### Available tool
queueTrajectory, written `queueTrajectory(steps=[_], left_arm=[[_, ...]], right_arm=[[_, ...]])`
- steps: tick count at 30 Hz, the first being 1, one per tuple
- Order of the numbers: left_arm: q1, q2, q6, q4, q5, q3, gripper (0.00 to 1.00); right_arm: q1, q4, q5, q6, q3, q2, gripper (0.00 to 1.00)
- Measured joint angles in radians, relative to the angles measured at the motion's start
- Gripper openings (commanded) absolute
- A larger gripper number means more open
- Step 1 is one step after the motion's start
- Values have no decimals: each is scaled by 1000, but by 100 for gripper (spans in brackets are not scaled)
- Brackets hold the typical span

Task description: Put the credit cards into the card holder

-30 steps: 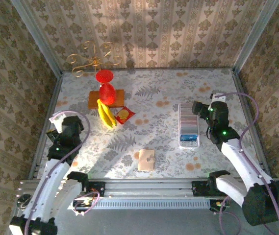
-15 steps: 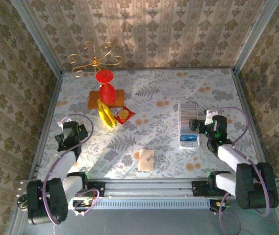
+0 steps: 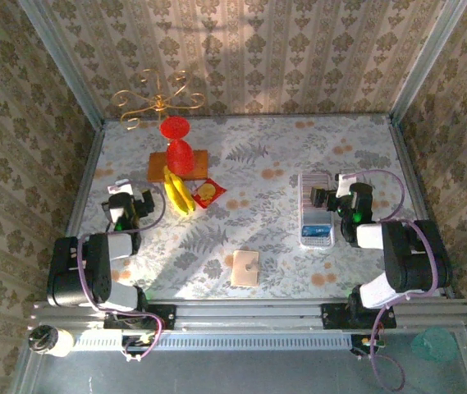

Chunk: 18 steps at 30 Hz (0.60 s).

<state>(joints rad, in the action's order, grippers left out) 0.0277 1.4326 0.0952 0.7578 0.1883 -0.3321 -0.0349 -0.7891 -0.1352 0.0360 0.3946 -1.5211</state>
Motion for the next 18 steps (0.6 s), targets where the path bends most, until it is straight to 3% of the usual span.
queueTrajectory(steps=[6, 18], left_arm=[[-18, 99, -72, 162, -102, -3, 100], [-71, 124, -109, 171, -34, -23, 100]], right_arm=[[0, -37, -1, -4, 0, -2, 100], [22, -39, 84, -3, 1, -2, 100]])
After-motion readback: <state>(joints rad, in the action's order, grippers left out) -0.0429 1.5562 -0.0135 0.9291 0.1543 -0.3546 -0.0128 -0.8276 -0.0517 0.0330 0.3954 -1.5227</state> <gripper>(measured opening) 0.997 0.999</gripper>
